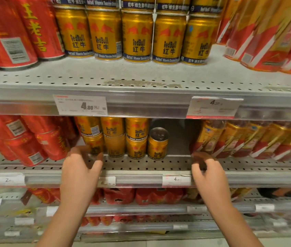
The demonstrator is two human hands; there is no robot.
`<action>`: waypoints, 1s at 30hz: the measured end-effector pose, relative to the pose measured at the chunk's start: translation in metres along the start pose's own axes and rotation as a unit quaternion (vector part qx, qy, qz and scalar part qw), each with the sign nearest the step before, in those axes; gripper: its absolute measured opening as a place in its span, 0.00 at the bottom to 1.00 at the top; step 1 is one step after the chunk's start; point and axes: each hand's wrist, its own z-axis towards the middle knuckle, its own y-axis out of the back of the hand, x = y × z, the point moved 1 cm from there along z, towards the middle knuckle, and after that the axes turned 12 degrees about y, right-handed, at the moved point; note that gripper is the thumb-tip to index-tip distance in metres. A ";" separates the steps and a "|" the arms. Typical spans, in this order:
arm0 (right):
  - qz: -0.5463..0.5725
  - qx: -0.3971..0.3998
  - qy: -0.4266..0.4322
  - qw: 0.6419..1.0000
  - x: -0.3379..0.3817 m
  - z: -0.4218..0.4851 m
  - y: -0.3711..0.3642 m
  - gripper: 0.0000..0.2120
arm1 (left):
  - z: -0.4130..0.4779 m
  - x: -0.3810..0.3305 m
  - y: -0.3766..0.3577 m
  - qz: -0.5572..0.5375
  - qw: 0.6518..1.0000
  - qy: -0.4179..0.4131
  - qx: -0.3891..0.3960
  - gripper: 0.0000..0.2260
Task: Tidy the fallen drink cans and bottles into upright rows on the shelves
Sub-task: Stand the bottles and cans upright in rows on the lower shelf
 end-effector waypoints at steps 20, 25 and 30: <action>-0.023 0.052 0.081 0.995 -0.022 0.013 0.008 0.09 | -0.092 -0.072 -0.070 0.198 0.960 -0.187 0.071 0.11; -0.015 0.052 0.112 0.992 -0.018 0.011 0.014 0.05 | -0.094 -0.068 -0.070 0.168 0.965 -0.192 0.060 0.10; 0.050 0.052 0.094 0.993 -0.017 0.001 0.020 0.09 | -0.093 -0.072 -0.063 0.164 0.962 -0.194 0.103 0.08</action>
